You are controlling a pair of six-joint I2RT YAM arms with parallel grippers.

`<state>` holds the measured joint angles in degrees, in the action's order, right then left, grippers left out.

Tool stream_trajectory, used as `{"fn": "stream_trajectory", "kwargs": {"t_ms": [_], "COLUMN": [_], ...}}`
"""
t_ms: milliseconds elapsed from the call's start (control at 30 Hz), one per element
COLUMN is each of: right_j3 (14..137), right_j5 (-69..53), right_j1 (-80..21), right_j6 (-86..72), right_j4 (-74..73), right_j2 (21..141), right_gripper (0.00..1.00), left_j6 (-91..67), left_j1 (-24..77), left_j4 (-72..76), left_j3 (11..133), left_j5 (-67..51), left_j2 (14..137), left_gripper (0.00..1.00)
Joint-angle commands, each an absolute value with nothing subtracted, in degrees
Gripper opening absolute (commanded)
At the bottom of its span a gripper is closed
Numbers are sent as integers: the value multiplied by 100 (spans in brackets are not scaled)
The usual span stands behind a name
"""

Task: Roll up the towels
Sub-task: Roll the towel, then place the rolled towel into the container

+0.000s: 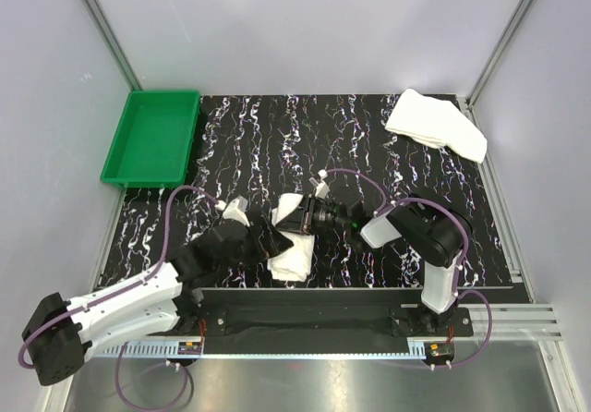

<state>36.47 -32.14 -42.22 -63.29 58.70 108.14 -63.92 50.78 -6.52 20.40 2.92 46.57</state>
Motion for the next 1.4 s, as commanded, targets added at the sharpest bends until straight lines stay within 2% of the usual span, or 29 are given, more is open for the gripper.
{"fn": "stream_trajectory", "kwargs": {"t_ms": [0,233,467,733,1133,1367], "right_j3": [3647,3683,3700,3709,3779,3797], "right_j5": [-3138,-3120,-3138,-3155,-3243,-3261], "right_j1": [-4403,-4474,-4491,-4509,-4509,-4509], "right_j6": [-6064,-6030,-6003,-5994,-6064,-6082], "right_j4": [5159,5045,4940,4931,5019,5036], "right_j2": [11127,11162,11171,11276,11478,11566], "right_gripper": [25,25,25,25,24,24], "left_j6": [-5669,-5230,-4676,-4623,-5124,-5159], "left_j1": [5054,5001,4641,4202,3727,3709], "left_j4": [-2434,-1988,-862,-150,1704,2074], "left_j3": [2426,2540,2549,2277,1538,1494], "left_j5": [1151,1512,985,607,-448,-606], "left_j2": [4867,5431,6266,5933,7145,7585], "left_gripper": [99,99,99,99,98,64]}}
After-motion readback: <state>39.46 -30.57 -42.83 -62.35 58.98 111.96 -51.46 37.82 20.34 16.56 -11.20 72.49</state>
